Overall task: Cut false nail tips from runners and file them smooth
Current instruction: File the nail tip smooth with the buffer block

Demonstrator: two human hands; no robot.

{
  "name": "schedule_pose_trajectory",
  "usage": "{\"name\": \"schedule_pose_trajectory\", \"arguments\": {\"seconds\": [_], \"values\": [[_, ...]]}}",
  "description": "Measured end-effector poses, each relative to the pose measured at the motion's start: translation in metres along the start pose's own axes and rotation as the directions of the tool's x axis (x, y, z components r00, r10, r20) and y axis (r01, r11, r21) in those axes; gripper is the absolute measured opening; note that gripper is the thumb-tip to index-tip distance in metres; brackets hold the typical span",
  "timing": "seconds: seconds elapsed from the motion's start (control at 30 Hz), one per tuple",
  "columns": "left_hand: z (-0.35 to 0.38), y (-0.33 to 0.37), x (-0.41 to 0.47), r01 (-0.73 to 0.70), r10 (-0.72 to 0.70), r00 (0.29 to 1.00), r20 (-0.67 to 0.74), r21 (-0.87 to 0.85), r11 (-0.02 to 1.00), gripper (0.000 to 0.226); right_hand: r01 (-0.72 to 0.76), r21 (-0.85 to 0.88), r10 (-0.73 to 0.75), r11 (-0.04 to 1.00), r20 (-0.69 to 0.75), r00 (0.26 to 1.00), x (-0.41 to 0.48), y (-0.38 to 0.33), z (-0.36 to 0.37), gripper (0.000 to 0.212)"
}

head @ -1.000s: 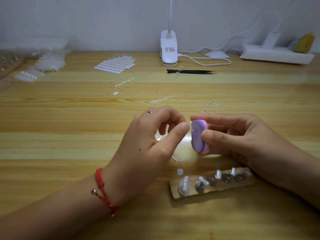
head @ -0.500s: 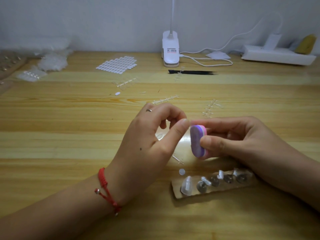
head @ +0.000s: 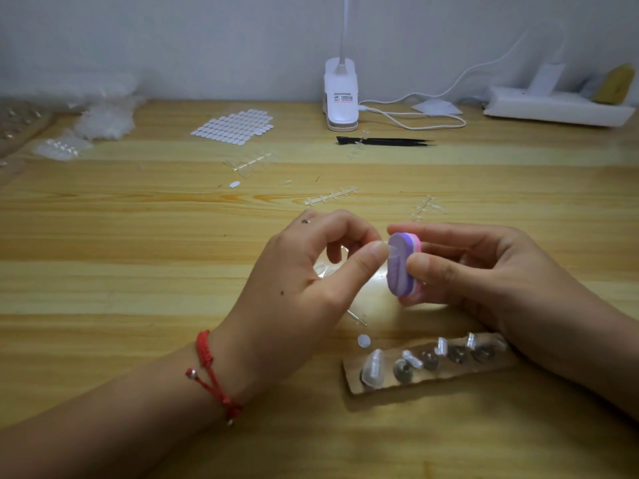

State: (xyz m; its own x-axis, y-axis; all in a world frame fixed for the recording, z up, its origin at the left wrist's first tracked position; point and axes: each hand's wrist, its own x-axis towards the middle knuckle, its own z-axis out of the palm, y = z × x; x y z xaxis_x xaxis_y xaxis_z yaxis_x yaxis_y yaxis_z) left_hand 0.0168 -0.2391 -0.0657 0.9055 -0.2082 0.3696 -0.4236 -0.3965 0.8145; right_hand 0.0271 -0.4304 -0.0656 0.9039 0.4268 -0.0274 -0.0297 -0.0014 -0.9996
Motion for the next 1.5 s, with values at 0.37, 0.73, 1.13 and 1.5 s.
{"name": "schedule_pose_trajectory", "arguments": {"seconds": [0.37, 0.73, 1.13, 1.5], "values": [[0.0012, 0.0006, 0.0002, 0.131, -0.126, 0.991, 0.037, -0.230, 0.964, 0.015, 0.033, 0.013, -0.032, 0.999, -0.039, 0.999, 0.0002, -0.0021, 0.0036, 0.036], [0.0016, 0.0010, 0.0000, 0.099, -0.091, 0.995, 0.047, -0.213, 0.972, 0.013, 0.036, 0.013, -0.036, 0.999, 0.008, 0.999, 0.0010, -0.0022, 0.0013, 0.028], [0.0025, 0.0036, -0.0013, 0.051, -0.039, 0.996, 0.080, -0.160, 0.986, 0.013, 0.064, 0.070, -0.064, 0.996, 0.000, 0.998, 0.0020, 0.0007, -0.0018, 0.042], [0.0019, 0.0050, -0.0019, 0.025, -0.021, 0.999, 0.037, -0.125, 0.992, 0.013, 0.034, 0.078, -0.037, 0.996, 0.033, 0.999, 0.0012, -0.0019, -0.0011, 0.041]]}}
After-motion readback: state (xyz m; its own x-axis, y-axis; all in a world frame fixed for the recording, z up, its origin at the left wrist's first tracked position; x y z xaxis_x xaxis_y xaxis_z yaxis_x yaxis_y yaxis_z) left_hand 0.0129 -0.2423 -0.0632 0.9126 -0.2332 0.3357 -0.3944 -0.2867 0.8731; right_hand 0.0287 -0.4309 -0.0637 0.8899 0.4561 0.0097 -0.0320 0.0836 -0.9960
